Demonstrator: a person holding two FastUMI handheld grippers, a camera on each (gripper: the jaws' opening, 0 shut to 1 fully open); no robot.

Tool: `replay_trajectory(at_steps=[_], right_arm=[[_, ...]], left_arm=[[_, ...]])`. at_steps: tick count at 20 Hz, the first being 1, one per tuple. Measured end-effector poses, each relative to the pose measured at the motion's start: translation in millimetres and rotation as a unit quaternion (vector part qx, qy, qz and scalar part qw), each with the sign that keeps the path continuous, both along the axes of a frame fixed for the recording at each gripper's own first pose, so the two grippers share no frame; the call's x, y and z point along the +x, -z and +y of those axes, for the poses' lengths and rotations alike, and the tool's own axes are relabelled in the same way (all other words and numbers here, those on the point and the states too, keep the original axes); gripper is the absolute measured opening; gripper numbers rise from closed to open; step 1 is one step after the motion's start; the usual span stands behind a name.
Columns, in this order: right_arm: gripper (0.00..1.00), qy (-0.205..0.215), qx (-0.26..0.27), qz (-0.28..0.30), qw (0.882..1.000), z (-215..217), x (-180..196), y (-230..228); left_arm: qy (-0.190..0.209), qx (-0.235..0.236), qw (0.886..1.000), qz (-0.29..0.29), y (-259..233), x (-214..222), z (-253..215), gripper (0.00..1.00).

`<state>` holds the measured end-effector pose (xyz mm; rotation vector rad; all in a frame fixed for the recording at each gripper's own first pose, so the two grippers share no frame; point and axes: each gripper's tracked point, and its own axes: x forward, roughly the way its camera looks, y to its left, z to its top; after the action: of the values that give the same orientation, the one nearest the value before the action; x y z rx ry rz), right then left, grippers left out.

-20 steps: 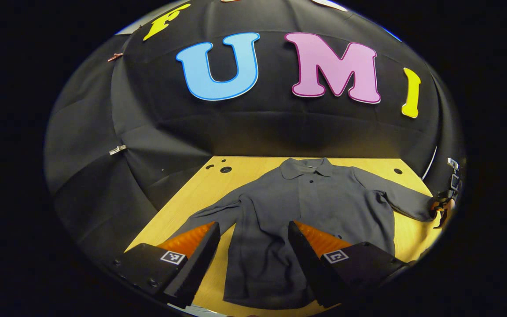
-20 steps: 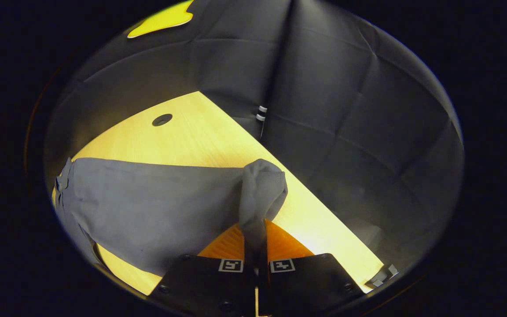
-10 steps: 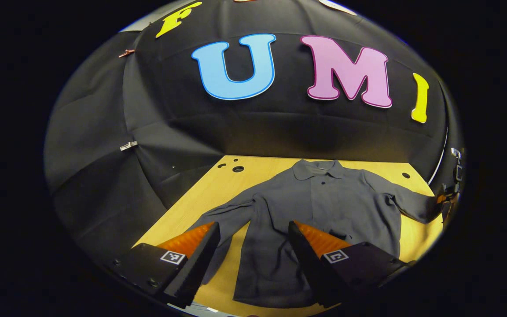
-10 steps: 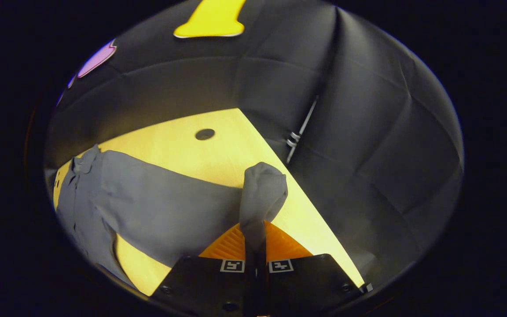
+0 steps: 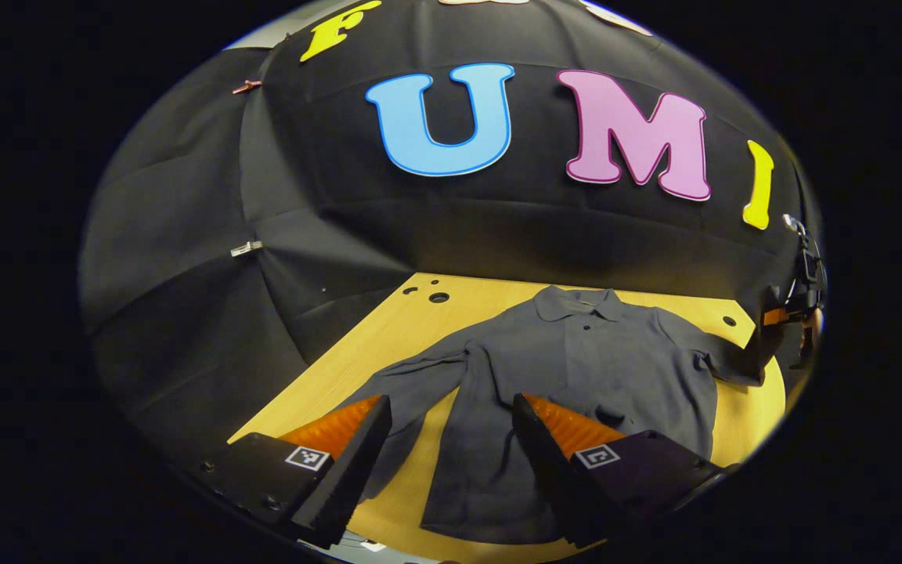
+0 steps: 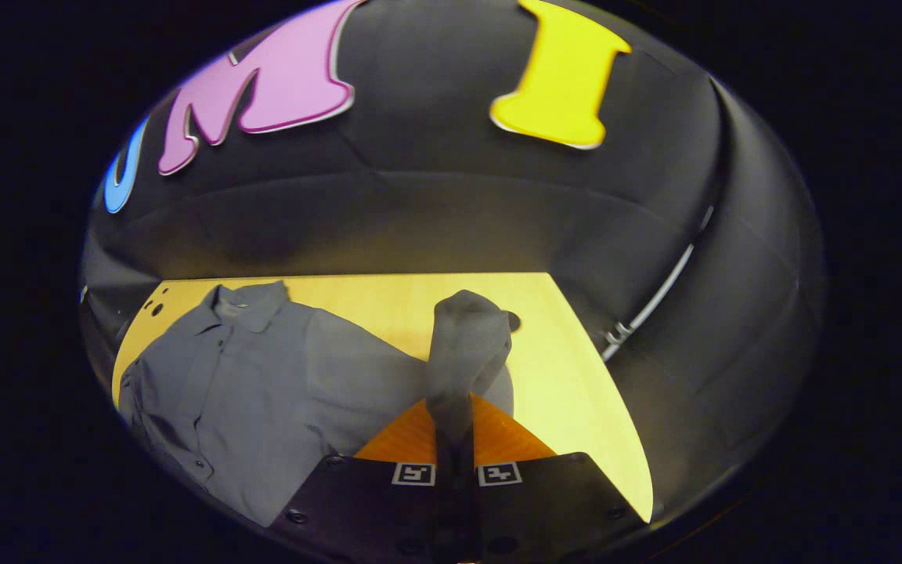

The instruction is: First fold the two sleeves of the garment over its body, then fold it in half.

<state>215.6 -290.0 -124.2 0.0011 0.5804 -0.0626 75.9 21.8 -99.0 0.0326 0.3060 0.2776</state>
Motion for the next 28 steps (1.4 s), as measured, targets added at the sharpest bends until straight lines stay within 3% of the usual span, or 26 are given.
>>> replay_trajectory(at_steps=[6, 12, 18, 26, 28], right_arm=[[0.05, -0.070, 0.037, -0.013, 0.997, 59, 14, -45], [0.05, -0.144, 0.058, 0.003, 0.988, 208, 30, -30], [0.05, -0.213, 0.050, 0.003, 0.976, 326, 36, -26], [0.05, -0.277, 0.034, 0.028, 0.960, 452, 24, 17], [0.09, -0.293, 0.029, 0.033, 0.955, 478, 16, 29]], left_arm=[[-0.032, -0.003, 0.999, 0.007, 1, -14, 30, 0.98], [-0.073, -0.018, 0.997, 0.015, 7, -29, 67, 0.98], [-0.120, -0.041, 0.992, 0.015, 18, -36, 115, 0.98], [-0.168, -0.075, 0.983, 0.017, 50, -47, 176, 0.98], [-0.182, -0.079, 0.980, 0.022, 60, -52, 188, 0.98]])
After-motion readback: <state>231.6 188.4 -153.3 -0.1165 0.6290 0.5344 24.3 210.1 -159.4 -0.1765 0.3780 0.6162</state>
